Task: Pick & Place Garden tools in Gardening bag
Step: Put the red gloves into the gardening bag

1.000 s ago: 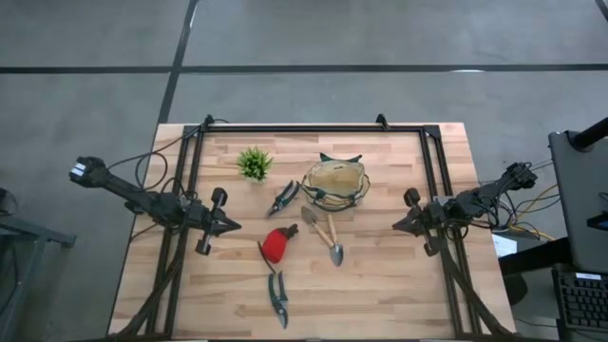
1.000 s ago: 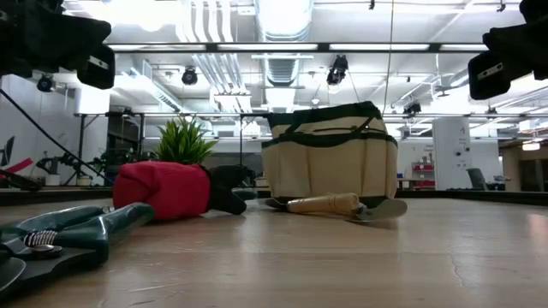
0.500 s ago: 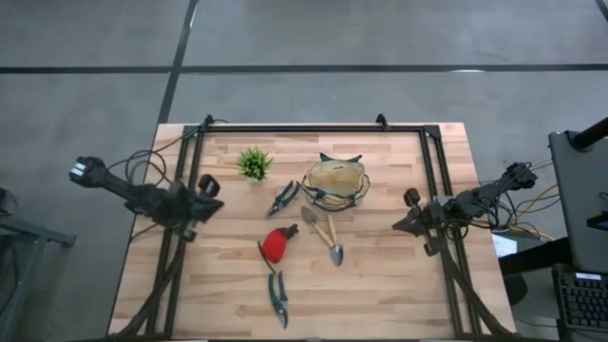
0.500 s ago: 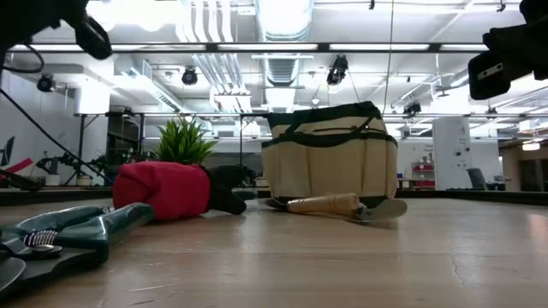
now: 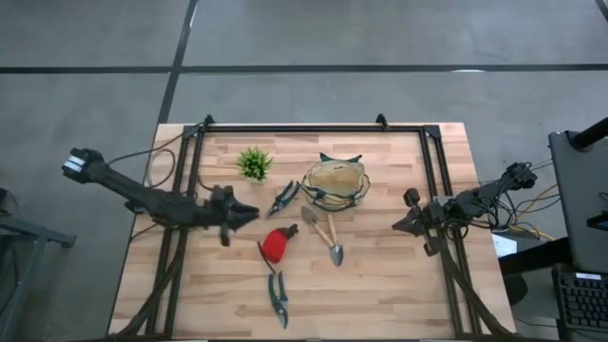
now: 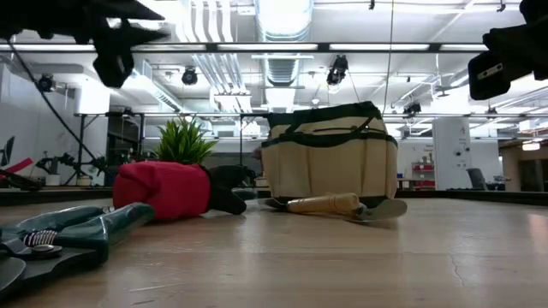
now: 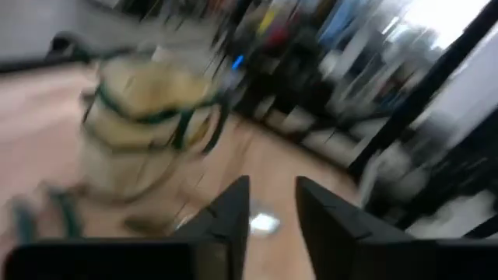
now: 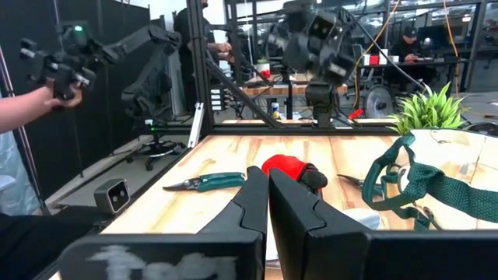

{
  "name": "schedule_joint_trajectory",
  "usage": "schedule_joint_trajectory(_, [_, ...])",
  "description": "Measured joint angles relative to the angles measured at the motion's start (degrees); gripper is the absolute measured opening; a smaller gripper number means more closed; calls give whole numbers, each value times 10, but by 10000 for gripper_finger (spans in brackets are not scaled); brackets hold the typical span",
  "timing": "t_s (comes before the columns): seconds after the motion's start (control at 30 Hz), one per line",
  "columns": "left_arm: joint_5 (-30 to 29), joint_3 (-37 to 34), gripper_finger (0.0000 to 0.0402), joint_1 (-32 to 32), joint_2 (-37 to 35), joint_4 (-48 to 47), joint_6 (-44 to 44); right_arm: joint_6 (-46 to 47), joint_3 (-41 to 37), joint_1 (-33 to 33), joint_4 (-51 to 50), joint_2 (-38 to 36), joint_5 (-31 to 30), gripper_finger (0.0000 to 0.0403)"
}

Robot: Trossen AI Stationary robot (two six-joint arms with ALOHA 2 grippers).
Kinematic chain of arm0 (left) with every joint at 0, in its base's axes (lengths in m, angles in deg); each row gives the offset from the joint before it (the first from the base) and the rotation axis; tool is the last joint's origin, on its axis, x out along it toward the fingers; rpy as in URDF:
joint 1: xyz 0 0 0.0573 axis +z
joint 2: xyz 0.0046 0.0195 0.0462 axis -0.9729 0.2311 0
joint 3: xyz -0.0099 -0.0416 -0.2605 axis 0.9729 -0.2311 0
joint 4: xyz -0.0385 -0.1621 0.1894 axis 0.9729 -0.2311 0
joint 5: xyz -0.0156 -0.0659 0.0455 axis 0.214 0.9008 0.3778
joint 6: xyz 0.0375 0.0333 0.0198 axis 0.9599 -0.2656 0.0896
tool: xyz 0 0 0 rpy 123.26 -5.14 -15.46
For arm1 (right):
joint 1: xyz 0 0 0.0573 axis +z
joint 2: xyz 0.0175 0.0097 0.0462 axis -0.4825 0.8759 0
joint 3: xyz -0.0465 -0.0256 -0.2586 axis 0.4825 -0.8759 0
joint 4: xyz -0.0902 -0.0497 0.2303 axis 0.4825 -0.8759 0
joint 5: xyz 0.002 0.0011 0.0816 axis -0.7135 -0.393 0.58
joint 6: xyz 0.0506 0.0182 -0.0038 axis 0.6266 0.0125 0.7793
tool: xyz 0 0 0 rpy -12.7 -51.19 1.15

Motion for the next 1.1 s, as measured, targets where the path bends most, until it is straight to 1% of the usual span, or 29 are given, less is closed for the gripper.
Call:
schedule_joint_trajectory(0.17, [-39, 72, 208, 0, 90, -123, -38, 0, 0, 0, 0, 0, 0, 8])
schedule_joint_trajectory(0.27, [-36, 106, 253, -1, 154, -132, -40, 0, 0, 0, 0, 0, 0, 8])
schedule_joint_trajectory(0.37, [-15, 140, 280, -2, 220, -132, -50, 0, 0, 0, 0, 0, 0, 8])
schedule_joint_trajectory(0.53, [0, 194, 284, -2, 314, -163, -49, 0, 0, 0, 0, 0, 0, 8])
schedule_joint_trajectory(0.63, [2, 216, 283, -2, 364, -198, -66, 0, 0, 0, -1, 0, 0, 8])
schedule_joint_trajectory(0.7, [4, 229, 282, -2, 390, -202, -69, 0, 0, 0, -1, 0, 0, 8])
schedule_joint_trajectory(0.8, [12, 242, 282, -2, 424, -216, -72, 0, 0, 0, -1, 0, 0, 8])
schedule_joint_trajectory(0.9, [23, 243, 282, -2, 452, -237, -93, 0, 0, 0, -1, -1, 0, 8])
schedule_joint_trajectory(1.1, [26, 245, 282, -1, 481, -261, -134, 0, 0, 0, -1, -1, 0, 8])
